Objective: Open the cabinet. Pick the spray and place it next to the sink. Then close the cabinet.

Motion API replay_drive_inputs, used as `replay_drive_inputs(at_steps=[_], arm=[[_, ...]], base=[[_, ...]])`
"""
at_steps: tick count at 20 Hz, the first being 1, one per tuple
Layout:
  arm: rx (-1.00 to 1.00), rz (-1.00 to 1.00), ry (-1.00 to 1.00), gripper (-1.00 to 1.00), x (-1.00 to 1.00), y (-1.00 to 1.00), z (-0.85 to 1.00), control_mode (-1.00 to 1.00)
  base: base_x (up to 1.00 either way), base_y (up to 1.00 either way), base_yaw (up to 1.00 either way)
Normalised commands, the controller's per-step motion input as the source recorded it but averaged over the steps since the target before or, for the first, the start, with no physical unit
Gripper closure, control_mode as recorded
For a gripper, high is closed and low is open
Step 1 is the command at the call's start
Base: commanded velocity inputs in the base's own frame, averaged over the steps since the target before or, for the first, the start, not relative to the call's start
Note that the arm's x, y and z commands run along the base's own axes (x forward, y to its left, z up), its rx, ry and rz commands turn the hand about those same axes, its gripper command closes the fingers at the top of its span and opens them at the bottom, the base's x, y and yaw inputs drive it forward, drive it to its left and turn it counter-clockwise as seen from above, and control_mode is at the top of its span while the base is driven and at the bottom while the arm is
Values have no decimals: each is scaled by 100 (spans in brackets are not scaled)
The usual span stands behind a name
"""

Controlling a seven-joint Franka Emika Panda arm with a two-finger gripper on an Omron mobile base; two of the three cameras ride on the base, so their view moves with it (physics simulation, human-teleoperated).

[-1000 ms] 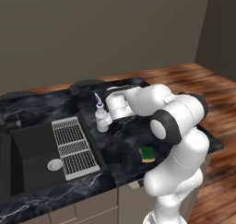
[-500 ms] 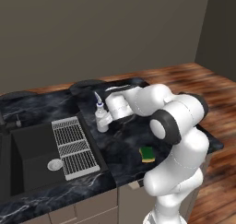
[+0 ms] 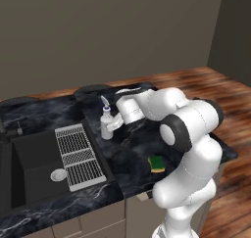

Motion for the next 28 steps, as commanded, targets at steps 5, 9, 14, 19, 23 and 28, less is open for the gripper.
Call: replay_drive_inputs(at_steps=[5, 9, 14, 19, 23, 28], arm=[[0, 5, 3, 100, 0, 0, -10, -100], [0, 3, 9, 100, 0, 0, -13, -100], [0, 0, 9, 100, 0, 0, -25, -100], [0, 0, 4, 100, 0, 0, -40, -100], [-1, 0, -8, 100, 0, 0, -47, -100], [-1, 2, -11, 100, 0, 0, -7, -100]], base=[[0, 0, 0], [0, 0, 0], [0, 0, 0], [0, 0, 0], [0, 0, 0], [0, 0, 0]])
